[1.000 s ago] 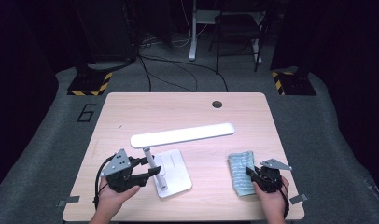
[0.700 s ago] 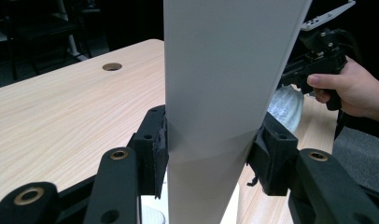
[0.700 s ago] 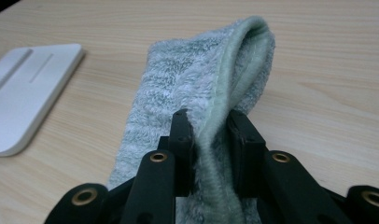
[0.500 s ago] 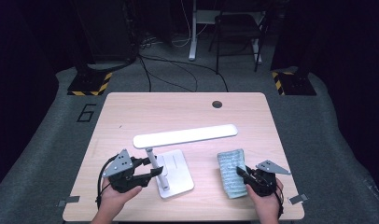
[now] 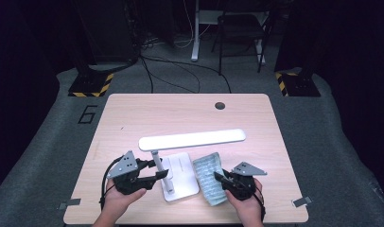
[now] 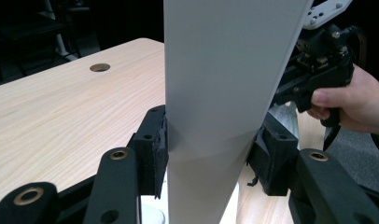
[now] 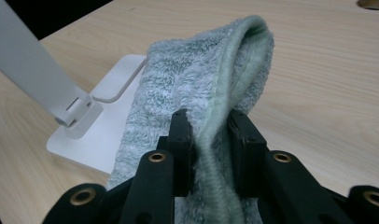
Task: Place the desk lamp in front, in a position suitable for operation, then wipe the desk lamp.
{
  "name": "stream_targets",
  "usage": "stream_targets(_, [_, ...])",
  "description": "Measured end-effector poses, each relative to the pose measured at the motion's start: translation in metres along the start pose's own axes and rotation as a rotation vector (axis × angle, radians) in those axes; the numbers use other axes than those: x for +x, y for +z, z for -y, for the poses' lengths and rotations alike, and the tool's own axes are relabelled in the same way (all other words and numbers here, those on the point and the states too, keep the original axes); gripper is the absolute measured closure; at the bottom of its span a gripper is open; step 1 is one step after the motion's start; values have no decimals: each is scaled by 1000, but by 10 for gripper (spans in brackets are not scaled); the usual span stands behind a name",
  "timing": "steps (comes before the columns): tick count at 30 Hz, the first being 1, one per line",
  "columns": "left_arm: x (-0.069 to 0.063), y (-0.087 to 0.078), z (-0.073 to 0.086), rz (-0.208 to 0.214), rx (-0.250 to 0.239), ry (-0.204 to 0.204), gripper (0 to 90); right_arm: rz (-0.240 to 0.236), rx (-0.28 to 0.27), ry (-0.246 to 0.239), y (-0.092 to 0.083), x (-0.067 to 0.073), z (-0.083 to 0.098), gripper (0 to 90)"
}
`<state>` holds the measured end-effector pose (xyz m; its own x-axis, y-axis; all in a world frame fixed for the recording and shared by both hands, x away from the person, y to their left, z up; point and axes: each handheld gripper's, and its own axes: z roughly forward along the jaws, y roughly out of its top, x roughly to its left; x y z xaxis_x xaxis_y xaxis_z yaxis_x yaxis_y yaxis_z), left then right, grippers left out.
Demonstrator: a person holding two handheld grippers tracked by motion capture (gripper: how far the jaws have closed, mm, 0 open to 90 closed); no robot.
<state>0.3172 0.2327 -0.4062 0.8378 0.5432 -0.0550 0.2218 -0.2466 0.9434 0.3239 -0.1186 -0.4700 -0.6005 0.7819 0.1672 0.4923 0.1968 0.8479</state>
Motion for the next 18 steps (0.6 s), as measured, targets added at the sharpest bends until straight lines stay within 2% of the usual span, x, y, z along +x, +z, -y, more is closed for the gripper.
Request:
stream_targets(4, [-2, 0, 0, 0, 2, 2, 522, -45, 0, 9, 6, 10, -4, 726])
stream_targets(7, [-2, 1, -1, -2, 0, 0, 521, -40, 5, -13, 11, 18, -8, 726])
stream_targets(10, [-1, 0, 0, -1, 0, -7, 519, -64, 7, -4, 18, 25, -10, 724])
stream_targets(12, [-1, 1, 0, 4, -1, -11, 516, -64, 12, -20, 24, 28, -12, 723])
stream_targets(18, [2, 2, -1, 28, 4, -5, 515, -49, 36, -8, 44, 34, -13, 718])
